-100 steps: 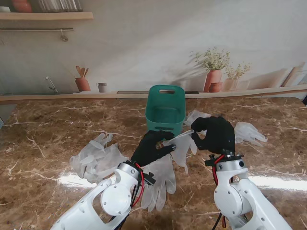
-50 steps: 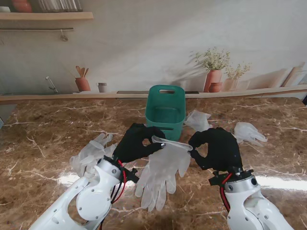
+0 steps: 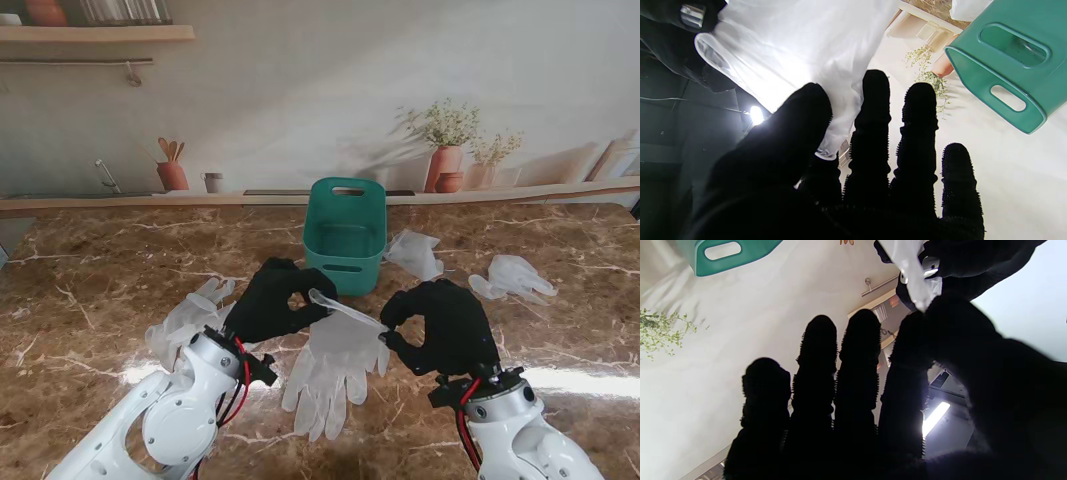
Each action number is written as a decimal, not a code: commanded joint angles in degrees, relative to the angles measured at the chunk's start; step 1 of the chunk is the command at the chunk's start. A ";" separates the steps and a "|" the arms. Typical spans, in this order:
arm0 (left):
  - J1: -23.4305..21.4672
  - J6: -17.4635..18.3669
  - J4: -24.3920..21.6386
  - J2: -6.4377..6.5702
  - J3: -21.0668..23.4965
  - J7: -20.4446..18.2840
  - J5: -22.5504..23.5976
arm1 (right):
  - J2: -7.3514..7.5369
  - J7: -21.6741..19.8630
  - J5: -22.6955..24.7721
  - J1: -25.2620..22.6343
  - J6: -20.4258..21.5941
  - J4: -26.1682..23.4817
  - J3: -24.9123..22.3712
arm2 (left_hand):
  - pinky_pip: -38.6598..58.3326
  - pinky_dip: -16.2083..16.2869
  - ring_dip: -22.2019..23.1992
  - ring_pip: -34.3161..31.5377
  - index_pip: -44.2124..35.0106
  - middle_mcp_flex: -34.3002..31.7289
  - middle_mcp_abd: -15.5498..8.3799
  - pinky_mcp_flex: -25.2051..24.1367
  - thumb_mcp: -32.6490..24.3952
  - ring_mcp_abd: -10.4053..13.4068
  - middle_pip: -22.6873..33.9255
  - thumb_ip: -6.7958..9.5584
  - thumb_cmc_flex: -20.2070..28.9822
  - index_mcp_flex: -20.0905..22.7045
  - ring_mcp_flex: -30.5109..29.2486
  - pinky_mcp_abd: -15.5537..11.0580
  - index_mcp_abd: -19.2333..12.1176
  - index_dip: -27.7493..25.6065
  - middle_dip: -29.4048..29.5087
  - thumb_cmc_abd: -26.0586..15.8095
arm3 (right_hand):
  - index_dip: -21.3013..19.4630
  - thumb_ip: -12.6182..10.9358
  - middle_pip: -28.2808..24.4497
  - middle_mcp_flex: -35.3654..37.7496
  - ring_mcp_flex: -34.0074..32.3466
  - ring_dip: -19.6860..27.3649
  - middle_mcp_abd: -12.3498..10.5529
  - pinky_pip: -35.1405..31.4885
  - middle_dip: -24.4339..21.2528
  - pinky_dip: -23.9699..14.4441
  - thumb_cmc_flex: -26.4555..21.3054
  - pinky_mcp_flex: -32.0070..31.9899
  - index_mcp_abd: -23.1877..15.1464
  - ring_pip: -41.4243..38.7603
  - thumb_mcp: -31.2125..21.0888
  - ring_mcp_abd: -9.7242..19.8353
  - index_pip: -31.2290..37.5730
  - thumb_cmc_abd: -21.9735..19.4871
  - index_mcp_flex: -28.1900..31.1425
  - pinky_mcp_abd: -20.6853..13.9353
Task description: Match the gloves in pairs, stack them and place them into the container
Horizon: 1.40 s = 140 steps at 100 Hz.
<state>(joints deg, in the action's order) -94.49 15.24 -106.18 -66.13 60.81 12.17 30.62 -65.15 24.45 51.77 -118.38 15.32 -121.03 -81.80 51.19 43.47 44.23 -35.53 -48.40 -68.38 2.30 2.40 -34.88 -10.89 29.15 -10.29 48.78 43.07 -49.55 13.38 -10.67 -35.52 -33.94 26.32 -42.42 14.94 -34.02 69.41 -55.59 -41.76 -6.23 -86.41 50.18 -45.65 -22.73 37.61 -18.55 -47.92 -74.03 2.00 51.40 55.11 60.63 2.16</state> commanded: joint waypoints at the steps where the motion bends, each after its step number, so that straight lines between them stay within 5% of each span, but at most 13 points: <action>1: -0.09 0.13 0.18 0.28 0.09 0.04 0.57 | -0.02 -1.23 -0.90 -0.36 0.02 0.51 0.26 | 1.93 -0.60 0.84 -1.02 -1.14 -2.59 -1.79 -0.40 -3.63 0.24 1.18 -0.52 0.04 2.22 -1.63 0.71 -4.64 -2.07 -1.28 -0.92 | -1.35 -2.92 0.47 1.27 -2.21 -0.41 -0.11 -0.97 0.01 -0.08 -0.72 -0.17 -2.36 0.42 -5.02 -0.38 5.41 -0.38 3.59 0.38; 26: 1.98 -0.84 2.48 -0.17 -1.21 2.28 2.07 | 0.10 -1.16 -1.62 0.43 2.60 1.63 3.24 | 2.26 -0.93 2.31 -0.68 -0.37 -1.00 -2.19 -0.48 -1.62 0.18 1.18 -0.74 1.88 1.53 0.12 0.90 -6.70 -6.05 -6.03 -2.61 | -1.05 -2.42 1.33 2.30 -3.57 -0.44 0.29 -1.41 -1.23 -0.07 -0.71 1.44 -2.60 -0.02 -3.79 -0.67 4.70 -1.17 2.81 0.93; 37: 3.14 -0.82 3.77 -0.40 -2.13 2.45 1.32 | 0.20 -0.49 -1.58 1.54 5.04 3.00 5.62 | 2.18 -0.90 2.36 -0.28 -0.35 -0.62 -2.12 -0.63 -1.22 0.42 1.49 -0.65 2.29 1.34 1.03 0.74 -7.04 -6.87 -6.65 -2.98 | 2.39 -1.70 5.05 2.92 -4.54 0.34 0.79 -1.76 -6.26 0.31 -0.83 2.39 -1.88 0.79 1.15 -0.64 3.25 -5.08 0.06 0.88; 50: 3.98 -0.32 4.91 -0.50 -2.53 1.77 -0.31 | 0.67 -1.76 -0.75 3.32 12.76 5.36 5.42 | 1.47 -1.06 2.54 0.38 0.24 0.02 -2.40 -1.01 0.04 0.65 2.15 -0.45 3.03 1.26 1.82 0.51 -7.34 -8.77 -8.48 -3.53 | 18.66 -1.89 9.26 -0.68 -2.15 1.14 1.16 0.02 -11.62 0.43 0.66 0.55 2.31 4.37 5.87 -0.26 -0.72 -9.89 -9.51 0.35; 58: 4.21 0.64 5.34 -0.40 -2.27 0.51 -1.88 | 0.89 -3.26 -0.40 3.98 18.08 6.26 3.73 | 0.99 -1.22 2.57 0.66 0.30 0.25 -2.34 -1.54 0.16 0.53 2.19 -0.39 3.26 1.33 2.42 0.38 -7.44 -9.26 -8.93 -3.62 | 23.02 -3.53 9.74 -2.80 -0.43 1.32 0.85 1.43 -11.90 0.04 1.17 -1.03 4.31 5.95 3.91 0.03 -4.98 -10.83 -12.66 0.33; 69: 4.54 2.00 5.64 -0.09 -1.67 -1.38 -3.12 | 0.67 -0.25 2.20 5.75 24.24 8.31 2.30 | 0.26 -1.50 2.63 1.07 0.72 0.61 -2.49 -1.75 0.83 0.66 2.09 -0.33 3.64 1.13 2.90 0.34 -7.72 -10.14 -9.80 -4.06 | 20.31 -4.48 10.29 -4.04 1.83 1.14 0.08 5.18 -7.92 -1.35 -3.35 -3.56 5.23 7.94 -4.99 0.79 -11.08 -9.74 -12.48 0.32; 77: 4.67 2.57 5.60 0.05 -1.40 -2.17 -3.66 | 1.00 9.74 10.04 7.30 23.22 9.85 2.73 | 0.01 -1.57 2.60 1.34 0.71 0.72 -2.57 -1.93 1.08 0.60 2.09 -0.29 3.81 1.12 3.24 0.34 -8.16 -10.56 -10.06 -4.27 | 9.00 -1.35 10.49 -7.94 5.06 -3.88 -2.37 9.78 -4.05 -1.56 -14.37 -5.70 4.27 11.72 -10.41 1.80 -20.15 -4.82 -10.79 -1.41; 83: 4.73 3.00 5.43 0.19 -1.19 -2.94 -4.08 | 2.37 17.65 17.38 8.99 18.45 11.15 3.69 | -0.23 -1.65 2.58 1.50 0.79 0.86 -2.72 -2.08 1.34 0.70 2.19 -0.28 3.84 1.07 3.34 0.28 -8.35 -10.78 -10.37 -4.42 | 6.24 -3.89 10.25 -14.74 10.29 -2.55 -3.94 16.00 -6.98 -0.23 -17.79 -8.88 -0.03 15.16 -10.98 4.08 -22.03 -7.56 -11.91 -2.42; 84: 4.74 3.06 5.38 0.22 -1.15 -3.13 -4.22 | 2.63 18.53 18.35 9.24 17.43 11.32 3.78 | -0.25 -1.65 2.57 1.55 0.80 0.88 -2.73 -2.07 1.38 0.68 2.20 -0.27 3.87 1.06 3.40 0.27 -8.36 -10.81 -10.42 -4.45 | 5.74 -8.06 10.61 -18.20 14.25 1.16 -4.11 19.15 -10.18 0.19 -18.03 -11.19 -1.63 16.20 -10.52 5.44 -22.46 -10.33 -12.35 -2.78; 88: 4.74 3.27 5.19 0.31 -1.05 -3.79 -4.86 | 3.46 20.34 21.17 9.88 14.71 11.69 3.86 | -0.43 -1.71 2.55 1.66 0.86 0.94 -2.74 -2.23 1.53 0.69 2.21 -0.24 3.97 1.05 3.47 0.18 -8.37 -10.90 -10.58 -4.48 | 5.71 -9.34 11.71 -24.77 22.24 4.16 -4.00 23.24 -12.06 0.45 -19.58 -15.40 -3.71 16.34 -9.64 6.47 -23.34 -11.11 -13.64 -3.39; 107: 5.13 3.74 4.30 0.98 -0.73 -7.12 -6.15 | 4.76 17.99 24.08 11.42 15.03 12.29 3.35 | -1.06 -1.85 2.51 2.15 1.26 1.06 -2.81 -2.47 2.34 0.76 2.08 -0.06 4.27 0.86 3.80 0.24 -8.37 -11.23 -11.12 -4.87 | 11.18 -8.77 14.24 -49.71 46.75 14.02 -1.92 33.65 -22.26 -2.20 -23.48 -29.23 -7.12 17.28 -7.98 7.70 -26.36 -10.75 -17.45 -6.28; 117: 5.39 3.84 4.07 1.18 -0.75 -8.17 -6.64 | 5.18 16.06 24.71 12.49 16.56 12.69 3.95 | -1.19 -1.83 2.54 2.28 1.41 1.07 -2.89 -2.46 2.73 0.65 1.99 0.03 4.38 0.82 3.77 0.18 -8.33 -11.33 -11.30 -4.98 | 15.08 -8.80 14.39 -55.88 47.12 19.30 -0.82 37.22 -27.25 -1.71 -22.54 -31.59 -7.28 24.18 -6.55 7.11 -28.95 -9.92 -20.65 -6.40; 140: 5.97 4.04 4.04 1.51 -0.90 -9.76 -7.06 | 5.84 13.11 25.90 14.21 17.12 13.03 5.39 | -1.28 -1.73 2.55 2.57 1.66 1.00 -3.11 -2.43 3.28 0.86 1.85 0.17 4.51 0.79 3.75 0.18 -8.34 -11.40 -11.47 -5.17 | 18.81 -8.10 14.67 -58.57 47.33 20.68 0.20 39.01 -31.08 -1.66 -15.76 -32.51 -5.93 27.77 -3.34 6.62 -31.69 -7.09 -25.35 -6.30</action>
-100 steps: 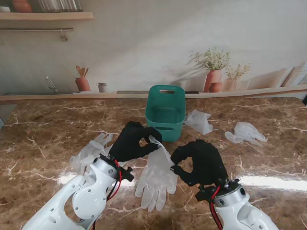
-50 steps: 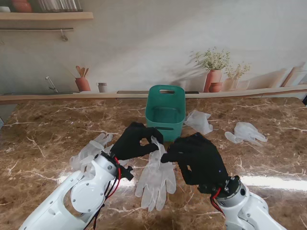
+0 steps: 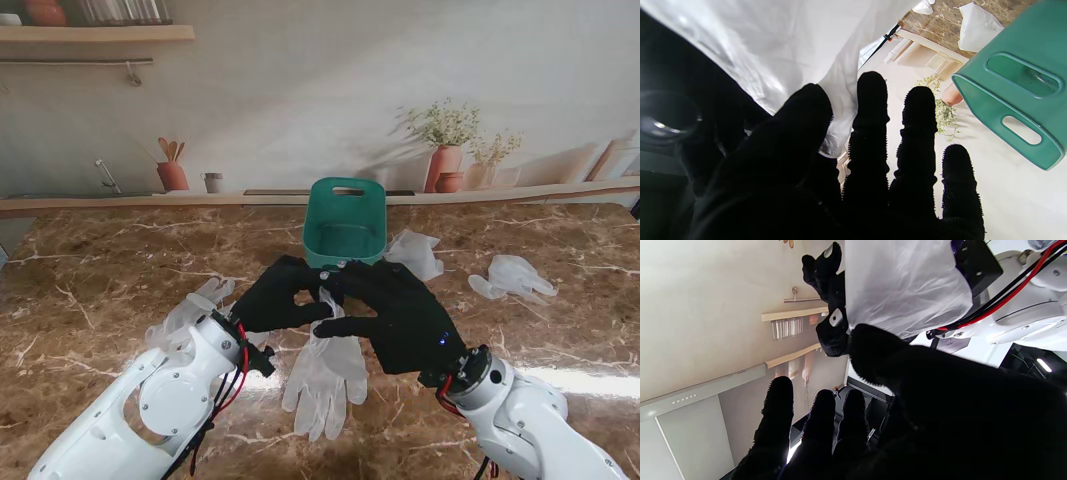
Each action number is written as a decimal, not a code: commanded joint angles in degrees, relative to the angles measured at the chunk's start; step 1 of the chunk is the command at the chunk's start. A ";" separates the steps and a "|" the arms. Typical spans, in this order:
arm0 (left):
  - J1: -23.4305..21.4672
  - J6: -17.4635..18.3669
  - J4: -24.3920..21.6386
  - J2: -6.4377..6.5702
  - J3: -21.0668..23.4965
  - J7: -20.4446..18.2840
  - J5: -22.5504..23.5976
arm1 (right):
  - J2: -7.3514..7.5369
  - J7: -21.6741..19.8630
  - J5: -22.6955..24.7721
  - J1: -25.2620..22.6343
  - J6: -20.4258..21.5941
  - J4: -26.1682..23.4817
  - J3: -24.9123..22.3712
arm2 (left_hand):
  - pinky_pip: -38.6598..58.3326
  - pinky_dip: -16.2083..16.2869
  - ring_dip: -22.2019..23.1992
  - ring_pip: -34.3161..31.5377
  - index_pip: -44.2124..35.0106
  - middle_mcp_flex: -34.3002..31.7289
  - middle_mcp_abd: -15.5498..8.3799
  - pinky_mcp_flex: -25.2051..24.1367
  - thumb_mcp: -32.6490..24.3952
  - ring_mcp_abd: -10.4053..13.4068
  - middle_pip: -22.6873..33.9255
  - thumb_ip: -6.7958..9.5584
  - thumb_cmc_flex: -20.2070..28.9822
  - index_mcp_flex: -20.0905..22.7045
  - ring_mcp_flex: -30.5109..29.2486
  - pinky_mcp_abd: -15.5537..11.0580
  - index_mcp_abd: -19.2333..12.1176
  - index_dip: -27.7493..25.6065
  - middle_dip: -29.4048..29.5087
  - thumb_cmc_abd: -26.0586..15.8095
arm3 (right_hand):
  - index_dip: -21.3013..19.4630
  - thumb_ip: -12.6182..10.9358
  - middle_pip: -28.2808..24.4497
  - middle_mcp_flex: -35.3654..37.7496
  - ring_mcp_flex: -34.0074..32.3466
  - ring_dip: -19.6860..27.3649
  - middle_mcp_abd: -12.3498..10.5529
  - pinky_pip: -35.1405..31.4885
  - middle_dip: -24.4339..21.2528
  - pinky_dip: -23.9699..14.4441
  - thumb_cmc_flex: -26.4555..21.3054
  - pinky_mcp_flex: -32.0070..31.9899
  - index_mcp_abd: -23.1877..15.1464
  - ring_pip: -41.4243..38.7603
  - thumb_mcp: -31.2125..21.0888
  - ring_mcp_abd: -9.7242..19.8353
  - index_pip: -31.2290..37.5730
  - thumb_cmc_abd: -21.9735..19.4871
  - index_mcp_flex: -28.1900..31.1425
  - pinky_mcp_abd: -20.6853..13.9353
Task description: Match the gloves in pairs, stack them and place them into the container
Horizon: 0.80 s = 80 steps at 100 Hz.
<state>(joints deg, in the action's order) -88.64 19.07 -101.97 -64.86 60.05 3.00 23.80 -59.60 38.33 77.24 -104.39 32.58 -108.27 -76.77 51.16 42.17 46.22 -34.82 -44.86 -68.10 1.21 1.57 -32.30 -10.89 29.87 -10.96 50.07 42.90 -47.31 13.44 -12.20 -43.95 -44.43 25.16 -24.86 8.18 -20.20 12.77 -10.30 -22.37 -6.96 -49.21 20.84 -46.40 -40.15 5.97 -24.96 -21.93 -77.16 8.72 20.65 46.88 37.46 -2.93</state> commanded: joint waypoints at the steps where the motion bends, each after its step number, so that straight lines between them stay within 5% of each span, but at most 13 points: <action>1: 0.13 0.23 -0.16 0.26 -0.14 -0.68 -0.26 | 0.34 -0.81 0.55 0.31 -0.17 0.31 0.44 | -1.26 -0.44 0.56 1.87 -1.82 0.74 -2.02 -1.61 0.68 0.88 1.10 0.87 3.28 0.88 1.50 0.11 -6.77 -2.93 -0.98 -4.06 | 1.36 -1.31 0.88 -1.95 2.05 1.32 0.97 1.85 -1.88 -0.92 1.90 -0.88 0.56 1.91 0.01 -0.09 -0.97 1.13 -2.34 -1.22; 27: 0.47 0.73 -0.36 0.92 0.06 -3.97 -1.98 | 1.94 2.34 5.55 4.56 -4.30 3.39 4.19 | -1.96 -0.54 0.52 2.35 -1.62 0.69 -1.97 -2.09 1.27 0.89 1.03 1.03 3.54 1.02 1.91 -0.32 -6.31 -2.69 -1.09 -4.24 | 0.05 0.32 -0.32 -1.38 1.82 -0.03 0.71 1.34 -2.50 -1.77 7.01 0.31 -0.02 0.38 6.58 0.16 3.67 3.82 2.00 -1.18; 43: 0.72 0.76 -0.64 1.29 0.20 -6.05 -3.55 | 2.35 3.51 6.83 6.37 -6.22 5.10 5.16 | -2.43 -0.60 0.56 2.49 -1.54 0.74 -1.63 -2.31 1.49 0.78 1.16 1.12 3.87 1.00 2.12 -0.37 -5.79 -2.48 -1.24 -4.32 | -3.44 0.70 -0.79 -0.03 1.74 -0.56 0.46 0.31 -2.86 -1.81 9.96 1.51 -0.16 -1.86 8.44 0.46 9.08 1.95 7.80 -0.88; 47: 0.83 0.80 -0.63 1.32 0.17 -6.23 -3.74 | 2.48 3.82 7.30 6.60 -6.67 5.25 5.21 | -2.48 -0.60 0.59 2.48 -1.54 0.78 -1.62 -2.30 1.56 0.75 1.16 1.13 3.92 1.00 2.11 -0.38 -5.86 -2.49 -1.26 -4.33 | -4.25 5.18 -0.83 0.62 1.76 -0.70 0.27 -0.01 -2.93 -1.67 10.06 1.67 -1.17 -2.61 10.22 0.60 11.98 1.59 9.70 -0.89; 49: 0.92 0.82 -0.61 1.33 0.14 -6.35 -3.83 | 2.55 4.02 7.57 6.70 -6.95 5.31 5.24 | -2.56 -0.61 0.60 2.50 -1.55 0.83 -1.64 -2.37 1.62 0.69 1.20 1.15 3.94 0.99 2.19 -0.38 -5.85 -2.50 -1.32 -4.36 | 0.00 9.04 -0.77 1.51 1.77 -0.83 -0.08 -0.50 -2.96 -1.35 10.14 1.84 -3.37 -3.54 12.44 0.79 20.57 1.10 9.94 -0.98; 51: 1.02 0.84 -0.60 1.36 0.11 -6.51 -3.94 | 2.63 4.26 7.88 6.79 -7.26 5.35 5.27 | -2.62 -0.61 0.61 2.51 -1.56 0.87 -1.59 -2.41 1.66 0.70 1.22 1.16 3.98 0.98 2.22 -0.38 -5.82 -2.50 -1.36 -4.38 | 1.17 9.90 -0.81 2.07 1.67 -0.98 -0.32 -0.73 -2.94 -1.30 10.43 2.04 -4.73 -4.02 13.51 0.97 24.44 0.30 10.31 -1.01; 61: 1.54 0.85 -0.56 1.48 -0.07 -7.24 -4.34 | 2.81 5.31 8.54 7.12 -7.66 5.48 5.31 | -2.86 -0.63 0.63 2.61 -1.51 1.04 -1.69 -2.52 1.97 0.80 1.27 1.18 4.01 0.80 2.43 -0.45 -5.88 -2.50 -1.50 -4.55 | 0.34 10.06 -0.68 5.79 1.48 -2.43 -1.55 -1.73 -3.15 -1.30 14.01 3.01 -6.77 -7.40 14.84 1.94 30.85 -3.83 16.37 -1.14; 71: 2.02 0.80 -0.22 1.31 -0.55 -6.76 -4.26 | 2.45 4.95 7.37 6.70 -6.65 5.26 5.13 | -2.94 -0.55 0.63 2.78 -1.15 1.54 -1.85 -2.41 2.51 0.89 0.95 1.26 4.08 0.31 2.74 -0.41 -4.95 -1.95 -1.46 -4.85 | -4.97 9.88 -0.76 9.80 -0.86 -2.39 -1.54 -2.77 -2.69 -0.90 14.80 4.02 -5.47 -8.49 13.60 2.05 30.21 -4.27 17.73 -0.82; 80: 2.29 0.80 0.51 0.83 -1.18 -4.64 -3.39 | 1.69 4.05 4.81 5.80 -5.69 5.11 4.76 | -3.45 -0.11 -1.30 5.75 -1.05 3.33 -2.22 -2.32 3.75 1.57 -4.00 2.02 3.52 -0.65 4.68 -0.21 -1.68 7.29 0.62 -4.63 | -8.85 9.55 -1.19 13.19 -3.26 -2.63 -1.34 -3.62 -1.78 -0.89 14.86 4.95 -1.49 -8.86 11.80 1.77 30.60 -4.54 18.21 -0.44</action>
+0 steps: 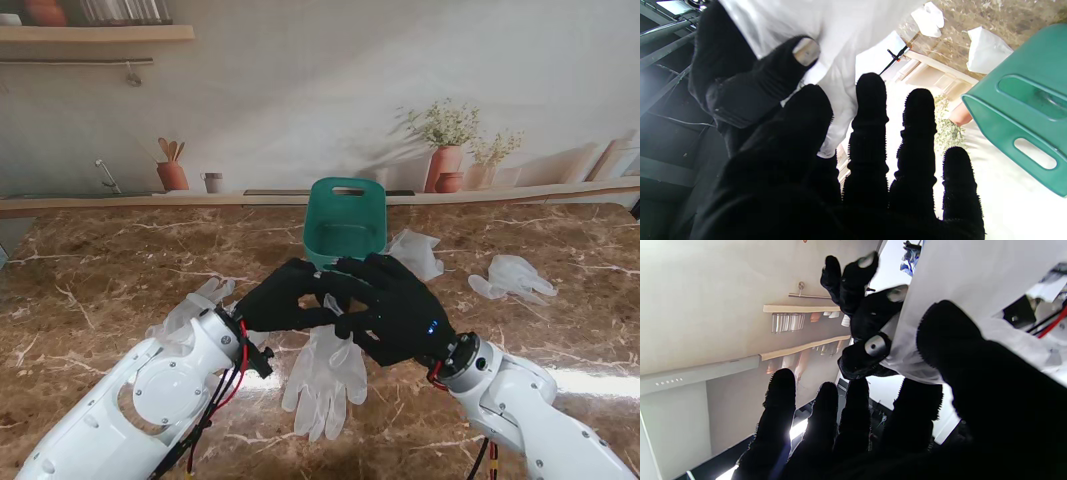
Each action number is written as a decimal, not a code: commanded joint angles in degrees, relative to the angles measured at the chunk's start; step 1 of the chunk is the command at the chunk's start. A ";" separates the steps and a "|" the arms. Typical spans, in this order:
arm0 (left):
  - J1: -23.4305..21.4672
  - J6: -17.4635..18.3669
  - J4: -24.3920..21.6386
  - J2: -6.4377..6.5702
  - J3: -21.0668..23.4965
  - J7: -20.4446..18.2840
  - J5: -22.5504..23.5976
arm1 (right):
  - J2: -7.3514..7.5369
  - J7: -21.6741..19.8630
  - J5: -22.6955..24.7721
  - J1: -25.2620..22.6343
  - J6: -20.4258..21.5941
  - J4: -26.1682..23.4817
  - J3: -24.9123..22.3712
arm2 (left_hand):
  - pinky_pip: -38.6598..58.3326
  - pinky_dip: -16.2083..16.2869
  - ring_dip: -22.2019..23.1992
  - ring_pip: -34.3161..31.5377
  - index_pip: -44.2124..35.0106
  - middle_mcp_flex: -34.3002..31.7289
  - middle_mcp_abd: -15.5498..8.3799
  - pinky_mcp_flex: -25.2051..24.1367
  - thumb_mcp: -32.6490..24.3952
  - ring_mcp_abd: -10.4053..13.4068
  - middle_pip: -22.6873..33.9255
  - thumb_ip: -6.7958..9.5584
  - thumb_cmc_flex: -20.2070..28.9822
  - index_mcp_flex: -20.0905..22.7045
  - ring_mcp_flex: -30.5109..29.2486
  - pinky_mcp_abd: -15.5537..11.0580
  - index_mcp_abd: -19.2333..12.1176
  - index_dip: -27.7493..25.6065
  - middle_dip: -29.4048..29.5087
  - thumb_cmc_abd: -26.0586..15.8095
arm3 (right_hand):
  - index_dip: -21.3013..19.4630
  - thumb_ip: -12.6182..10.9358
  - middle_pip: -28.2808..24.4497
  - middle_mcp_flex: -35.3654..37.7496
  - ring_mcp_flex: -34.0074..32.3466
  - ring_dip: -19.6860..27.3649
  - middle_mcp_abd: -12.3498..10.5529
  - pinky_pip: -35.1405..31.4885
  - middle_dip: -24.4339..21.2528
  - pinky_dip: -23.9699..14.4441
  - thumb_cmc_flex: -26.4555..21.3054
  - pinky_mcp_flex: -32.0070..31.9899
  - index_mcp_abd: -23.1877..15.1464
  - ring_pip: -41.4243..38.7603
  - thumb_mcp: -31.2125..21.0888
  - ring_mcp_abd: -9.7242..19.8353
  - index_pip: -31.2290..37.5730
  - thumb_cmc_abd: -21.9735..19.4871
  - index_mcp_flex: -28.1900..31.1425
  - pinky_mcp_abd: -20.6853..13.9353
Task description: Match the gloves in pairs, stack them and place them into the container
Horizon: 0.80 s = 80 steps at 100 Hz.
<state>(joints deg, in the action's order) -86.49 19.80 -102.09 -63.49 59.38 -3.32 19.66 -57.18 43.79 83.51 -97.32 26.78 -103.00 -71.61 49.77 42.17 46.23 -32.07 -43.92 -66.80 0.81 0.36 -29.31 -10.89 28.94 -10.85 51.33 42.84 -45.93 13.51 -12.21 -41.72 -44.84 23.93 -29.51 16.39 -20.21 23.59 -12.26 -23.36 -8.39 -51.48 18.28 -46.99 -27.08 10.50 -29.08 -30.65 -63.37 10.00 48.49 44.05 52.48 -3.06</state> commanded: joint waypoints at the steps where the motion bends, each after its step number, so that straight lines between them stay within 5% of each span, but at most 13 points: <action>1: 0.13 0.02 0.66 -0.57 -0.53 1.85 0.88 | -0.86 -1.49 -1.84 -1.38 0.16 -0.16 -0.44 | -2.22 -0.15 -1.66 3.47 -1.62 2.61 -1.77 -1.21 0.70 1.69 -4.06 1.93 1.96 -0.97 3.79 -0.24 -1.03 6.83 1.30 -3.29 | -4.50 1.27 -1.28 2.72 -1.55 -1.68 0.13 -1.43 0.90 -0.31 1.77 0.48 3.26 -0.19 -2.18 0.46 2.92 -1.73 3.20 -0.23; 10: -0.29 -1.32 0.46 -0.54 -0.10 2.51 3.18 | -2.14 -2.78 -5.75 -2.86 0.29 -0.42 -1.33 | -4.21 -0.99 -6.04 9.58 8.44 12.59 -0.97 -2.27 -0.54 2.88 -9.95 2.24 -0.91 -4.67 10.41 -0.70 4.70 19.04 7.66 -2.94 | -5.49 1.07 -2.11 6.71 -4.07 -1.87 0.51 -2.33 1.98 -0.59 1.07 1.31 6.99 -0.42 -3.39 0.01 3.74 -0.71 3.77 0.38; 15: -0.80 -2.31 0.26 -0.55 0.51 3.26 4.99 | -2.74 -2.85 -7.38 -3.63 -0.57 -0.61 -1.80 | -5.39 -1.14 -8.05 11.93 13.36 20.68 -0.61 -3.03 -5.16 3.21 -9.47 2.11 -5.11 -7.23 14.68 -1.13 6.95 20.27 17.19 -3.66 | -5.45 1.17 -2.16 9.16 -5.63 -2.10 0.77 -3.38 3.17 -0.96 0.92 2.12 8.59 -0.28 -4.07 -0.32 4.23 -0.12 4.09 0.75; 28: -2.69 -4.62 -0.13 -1.43 1.82 8.04 6.88 | -3.91 -4.50 -10.59 -5.80 -4.38 -1.92 -3.10 | -7.15 -1.54 -9.32 14.17 13.88 28.27 0.37 -4.50 -8.76 3.08 -9.52 3.27 -9.86 -9.95 19.86 -2.37 9.15 19.33 18.98 -4.37 | -3.89 1.06 -2.09 14.95 -9.83 -2.86 1.51 -5.47 6.01 -1.48 -0.03 4.19 11.56 0.10 -5.07 -1.48 5.87 2.12 4.78 1.73; 32: -3.27 -4.72 -0.34 -1.62 2.29 8.99 7.05 | -4.20 -5.61 -11.61 -6.34 -5.49 -2.37 -3.37 | -7.31 -1.54 -9.39 14.27 13.66 28.57 0.62 -4.65 -7.61 3.03 -9.42 2.98 -11.77 -9.44 20.25 -2.18 8.99 19.16 19.08 -4.62 | -3.45 0.99 -2.43 17.43 -11.43 -3.23 1.65 -6.14 6.95 -1.61 -0.34 5.10 12.44 -0.04 -5.34 -1.90 6.38 2.69 4.91 2.11; 41: -4.34 -3.29 -0.83 -1.56 3.45 8.54 5.90 | -4.68 -8.15 -13.52 -7.04 -8.34 -3.05 -3.40 | -10.44 -2.08 -10.37 15.27 16.73 29.12 1.36 -5.07 0.20 2.74 -10.09 5.84 -16.47 -6.52 21.59 -1.48 10.76 20.49 20.19 -6.27 | -2.48 0.65 -2.29 22.09 -14.93 -4.16 2.17 -7.97 8.99 -2.15 -1.02 6.89 13.94 0.02 -5.80 -3.11 7.38 3.64 5.08 2.95; 58: -4.68 0.04 -1.41 0.19 4.50 1.60 4.93 | -5.22 -10.09 -15.31 -6.95 -13.97 -3.47 -1.89 | -20.82 -1.95 -12.55 19.49 25.61 33.82 0.54 -5.66 10.68 4.11 -13.23 6.83 -17.95 -7.48 26.98 -2.63 13.27 25.62 21.50 -1.48 | -2.11 0.59 -1.92 24.28 -17.29 -4.59 2.68 -9.86 9.73 -2.62 -1.50 9.26 15.24 -0.12 -6.25 -3.87 7.78 4.72 5.39 3.40; 80: -3.94 0.92 -0.25 0.82 2.91 0.38 8.34 | -5.55 -12.18 -16.84 -6.55 -17.02 -3.97 -0.73 | -25.75 0.12 -13.49 21.34 29.18 37.15 1.22 -6.23 11.09 4.61 -14.56 6.89 -18.84 -9.65 29.45 -3.86 15.13 28.02 22.61 4.29 | -1.68 0.56 -1.09 24.64 -18.23 -5.15 3.00 -10.92 10.25 -2.68 -1.86 9.80 15.88 -0.15 -6.53 -4.41 8.20 5.30 5.58 3.58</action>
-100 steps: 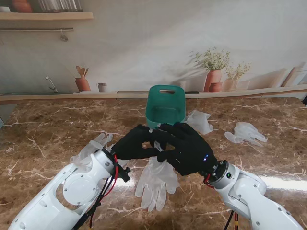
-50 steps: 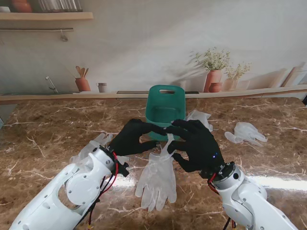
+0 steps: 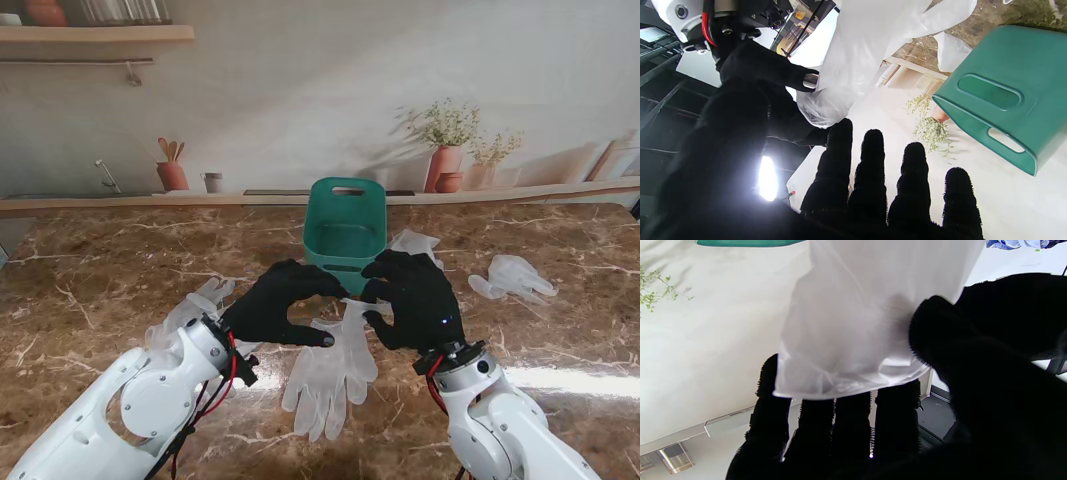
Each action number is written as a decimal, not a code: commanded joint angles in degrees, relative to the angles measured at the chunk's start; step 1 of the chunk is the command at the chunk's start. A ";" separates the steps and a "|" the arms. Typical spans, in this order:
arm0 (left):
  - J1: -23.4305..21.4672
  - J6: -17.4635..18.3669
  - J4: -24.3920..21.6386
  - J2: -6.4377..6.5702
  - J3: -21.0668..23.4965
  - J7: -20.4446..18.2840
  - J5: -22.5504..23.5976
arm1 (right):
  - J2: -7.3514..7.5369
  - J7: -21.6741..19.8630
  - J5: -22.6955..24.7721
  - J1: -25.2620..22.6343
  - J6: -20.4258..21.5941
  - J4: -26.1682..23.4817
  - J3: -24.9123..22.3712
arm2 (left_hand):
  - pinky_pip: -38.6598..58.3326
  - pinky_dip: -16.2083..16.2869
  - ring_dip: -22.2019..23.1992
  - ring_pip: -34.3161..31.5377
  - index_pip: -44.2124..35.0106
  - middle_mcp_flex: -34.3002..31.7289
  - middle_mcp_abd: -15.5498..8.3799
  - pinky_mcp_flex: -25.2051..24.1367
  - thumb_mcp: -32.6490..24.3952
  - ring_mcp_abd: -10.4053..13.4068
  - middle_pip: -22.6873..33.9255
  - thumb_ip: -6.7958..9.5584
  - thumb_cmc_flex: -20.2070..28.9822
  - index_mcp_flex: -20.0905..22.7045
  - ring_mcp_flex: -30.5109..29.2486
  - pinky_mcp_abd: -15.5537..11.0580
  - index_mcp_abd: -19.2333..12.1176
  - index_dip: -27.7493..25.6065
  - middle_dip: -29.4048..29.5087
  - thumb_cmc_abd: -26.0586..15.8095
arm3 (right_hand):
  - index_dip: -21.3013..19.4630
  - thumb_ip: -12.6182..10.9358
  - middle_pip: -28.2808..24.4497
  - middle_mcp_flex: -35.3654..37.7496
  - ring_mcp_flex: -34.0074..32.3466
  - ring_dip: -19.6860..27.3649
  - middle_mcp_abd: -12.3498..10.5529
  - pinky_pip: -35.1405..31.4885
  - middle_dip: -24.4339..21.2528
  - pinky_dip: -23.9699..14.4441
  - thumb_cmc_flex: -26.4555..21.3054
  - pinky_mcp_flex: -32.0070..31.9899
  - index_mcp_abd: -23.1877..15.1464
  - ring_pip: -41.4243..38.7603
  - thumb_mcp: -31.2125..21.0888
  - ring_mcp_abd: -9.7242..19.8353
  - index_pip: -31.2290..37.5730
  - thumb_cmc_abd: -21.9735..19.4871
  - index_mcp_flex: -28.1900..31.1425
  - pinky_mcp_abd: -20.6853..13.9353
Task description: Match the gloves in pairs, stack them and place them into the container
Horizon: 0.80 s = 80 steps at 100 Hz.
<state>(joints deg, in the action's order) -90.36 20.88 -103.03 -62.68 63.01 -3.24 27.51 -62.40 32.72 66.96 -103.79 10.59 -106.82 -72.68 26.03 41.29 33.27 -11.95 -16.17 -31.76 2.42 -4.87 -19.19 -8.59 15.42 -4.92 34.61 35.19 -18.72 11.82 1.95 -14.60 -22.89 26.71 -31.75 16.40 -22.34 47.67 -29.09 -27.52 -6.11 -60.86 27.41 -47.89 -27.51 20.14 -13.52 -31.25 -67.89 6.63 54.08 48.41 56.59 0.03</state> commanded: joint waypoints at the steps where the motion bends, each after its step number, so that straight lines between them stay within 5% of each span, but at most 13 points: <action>1: -0.08 -0.29 0.73 -0.05 -0.85 0.55 0.80 | -0.34 -1.19 -0.35 -0.05 -0.84 -0.15 0.37 | -2.01 1.10 -0.52 1.18 1.45 2.12 -0.39 -0.97 0.89 2.30 -1.01 0.96 -2.04 -2.02 2.16 -2.20 1.05 0.90 0.65 1.53 | 0.57 0.57 1.05 0.58 -1.41 -1.01 0.73 -1.55 1.13 -1.78 -1.39 0.16 0.33 0.44 -1.99 -1.07 2.62 0.96 1.48 0.50; 6: 0.05 -0.82 1.16 -0.41 -1.65 2.78 2.38 | -0.36 -1.54 -0.64 0.07 -0.83 -0.15 0.58 | -3.06 4.52 -0.10 0.99 1.24 1.92 -0.52 -0.53 -1.83 2.18 -0.58 0.38 -3.04 -1.99 1.67 -2.29 0.99 0.81 0.81 1.93 | 0.62 0.54 1.14 0.61 -1.40 -1.10 0.74 -1.64 1.22 -1.76 -1.39 0.10 0.26 0.48 -2.04 -1.07 2.70 0.97 1.54 0.49; 23: 0.89 -2.36 2.28 -1.37 -4.06 6.76 2.84 | -0.38 -1.78 -0.79 0.32 -1.23 -0.24 1.41 | -2.50 5.24 0.56 -0.02 -2.96 0.28 -0.69 -0.30 -4.62 2.06 0.76 0.04 -2.09 -0.91 0.36 -2.45 -0.06 -2.15 0.20 2.68 | 0.62 0.57 1.35 1.15 -1.95 -1.41 0.71 -2.08 1.54 -1.65 -1.29 0.63 0.90 0.50 -2.18 -1.05 3.23 1.60 1.80 0.63; 37: 1.08 -5.67 3.48 -3.15 -6.23 14.39 4.18 | -0.63 -1.45 -1.82 0.23 -1.48 -0.08 1.72 | 4.18 6.55 3.26 -3.26 -16.02 -5.38 -0.79 0.16 -13.52 0.87 3.78 -1.29 -1.50 2.21 -4.44 -1.97 -2.65 -11.64 -1.66 3.28 | 1.06 0.54 1.30 1.78 -3.01 -1.72 0.86 -2.64 1.87 -1.68 -1.24 1.18 0.41 0.33 -2.08 -1.37 2.88 1.24 1.50 1.13; 40: 1.07 -6.09 3.50 -3.33 -6.41 14.69 3.81 | -0.67 -1.39 -2.00 0.14 -1.46 -0.07 1.74 | 4.06 5.37 3.51 -3.69 -20.08 -7.05 -0.93 0.23 -15.42 0.83 4.17 -1.42 -0.43 3.95 -5.21 -2.28 -3.32 -14.27 -1.82 2.96 | 1.13 0.51 1.24 1.96 -3.76 -1.84 0.86 -2.80 1.99 -1.68 -1.10 1.48 0.01 0.14 -1.99 -1.49 2.77 1.03 1.35 1.31; 41: 1.03 -6.36 3.43 -3.38 -6.46 14.68 3.62 | -0.69 -1.38 -2.08 0.11 -1.43 -0.06 1.76 | 3.95 4.94 3.52 -3.75 -21.34 -7.42 -0.94 0.24 -15.22 0.85 4.23 -2.63 0.80 4.47 -5.27 -2.40 -3.81 -15.16 -1.85 3.15 | 1.15 0.49 1.17 2.09 -4.03 -1.88 0.89 -2.87 2.05 -1.69 -1.06 1.60 -0.13 0.07 -1.96 -1.51 2.72 0.91 1.26 1.38; 46: 0.68 -7.88 3.09 -3.70 -6.71 14.87 1.85 | -0.79 -1.31 -2.60 -0.01 -1.29 -0.01 1.84 | 4.46 4.01 4.12 -4.66 -30.42 -8.88 -1.09 0.16 -7.03 0.91 4.84 -4.05 10.68 7.00 -5.72 -3.02 -8.64 -16.04 -2.30 2.68 | 1.17 0.36 0.74 2.50 -5.77 -2.27 0.85 -3.20 2.49 -1.69 -0.94 2.24 -0.49 -0.55 -1.74 -1.82 2.49 0.22 0.77 1.75; 55: 0.42 -8.43 3.25 -4.57 -7.23 15.62 -3.19 | -0.91 -1.65 -3.34 -0.34 -1.28 -0.17 1.84 | 6.09 4.67 4.98 -5.99 -35.97 -11.75 -1.78 0.13 -10.13 0.56 5.75 -4.65 13.87 11.31 -6.78 -3.31 -10.98 -15.17 -2.82 0.89 | 0.89 0.01 -0.04 2.67 -7.90 -3.43 0.84 -3.48 3.97 -1.43 -0.84 2.76 -1.47 -1.23 -1.00 -2.35 1.98 -0.60 0.27 2.33; 72: 0.28 -7.24 3.44 -4.57 -6.98 15.40 -3.78 | -1.29 -2.22 -5.59 -0.77 -0.40 -0.20 1.52 | 7.01 6.51 5.72 -8.14 -36.14 -18.64 -2.82 0.41 -14.21 1.70 5.68 -4.28 12.68 3.15 -10.03 -5.01 -15.91 -31.90 -2.48 -4.03 | -1.39 -0.92 1.65 7.12 -19.98 -3.81 2.59 -4.25 3.49 0.22 -0.60 7.70 -4.31 0.74 -0.03 -6.48 -0.78 -3.64 -1.96 6.45; 80: 0.03 -6.50 3.33 -4.86 -7.03 16.35 -4.35 | -1.66 -2.71 -7.79 -1.01 0.27 -0.26 1.19 | 12.87 8.38 7.63 -11.73 -41.11 -25.90 -0.88 0.60 -18.41 0.60 5.66 -5.70 11.97 -0.83 -17.21 -4.83 -15.25 -35.57 -2.48 -2.99 | 0.27 -0.56 3.05 16.81 -33.94 0.62 4.76 -8.63 -1.40 4.42 -1.71 19.06 -1.97 3.59 0.79 -8.46 -0.69 -3.36 -2.77 8.20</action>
<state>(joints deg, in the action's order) -89.81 13.70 -99.70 -67.09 56.21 12.19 25.55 -63.48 31.09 60.42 -104.08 10.61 -107.05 -71.18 34.28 47.76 39.16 -20.47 -53.21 -52.67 1.40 -4.12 -33.90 -8.57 20.52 -9.17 46.88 37.93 -30.55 8.93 -10.57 -47.21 -25.19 24.44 -32.03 16.63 -20.72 59.93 -55.83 -29.46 -3.06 -65.48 28.95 -46.24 -27.47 33.47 -14.31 -29.31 -66.94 -0.74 53.46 46.20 55.53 6.74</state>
